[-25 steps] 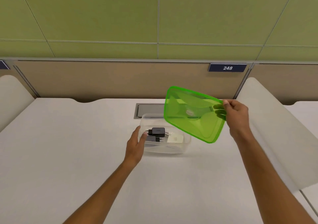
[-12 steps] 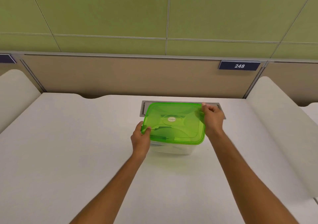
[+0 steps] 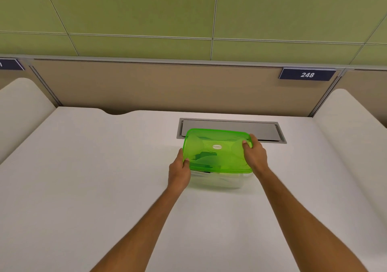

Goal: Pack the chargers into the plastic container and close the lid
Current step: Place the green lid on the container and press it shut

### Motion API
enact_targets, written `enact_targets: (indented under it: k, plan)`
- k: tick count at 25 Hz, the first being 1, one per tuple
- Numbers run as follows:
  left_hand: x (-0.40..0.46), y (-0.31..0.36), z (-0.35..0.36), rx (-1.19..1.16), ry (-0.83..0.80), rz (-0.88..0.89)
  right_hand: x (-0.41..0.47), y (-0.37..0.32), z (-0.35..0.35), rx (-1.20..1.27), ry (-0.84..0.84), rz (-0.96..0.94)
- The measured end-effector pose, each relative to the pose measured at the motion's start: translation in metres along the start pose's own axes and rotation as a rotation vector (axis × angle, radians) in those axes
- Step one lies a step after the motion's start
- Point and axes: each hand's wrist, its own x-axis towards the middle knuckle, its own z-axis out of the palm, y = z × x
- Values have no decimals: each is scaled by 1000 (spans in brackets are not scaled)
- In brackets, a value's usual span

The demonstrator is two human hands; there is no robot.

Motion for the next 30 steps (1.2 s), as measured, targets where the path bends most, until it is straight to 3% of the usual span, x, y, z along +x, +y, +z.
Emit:
enact_targets:
  k: [11,14,17,20,27,30]
  plan:
    - [3,-1,10,2,115,-32,6,22,17,-292,22,-13]
    - [2,-4,7,-65,140,-151,3,21,16,-349,23,14]
    - [9,-4,-1,-310,78,-371,0,19,17,-371,21,106]
    - [12,0,-10,-461,15,-478,-3,19,19,-361,21,217]
    - [10,6,-25,-442,-138,-487,-9,16,22,-295,14,280]
    - [9,3,-27,-379,-101,-427,-12,17,25,-227,58,221]
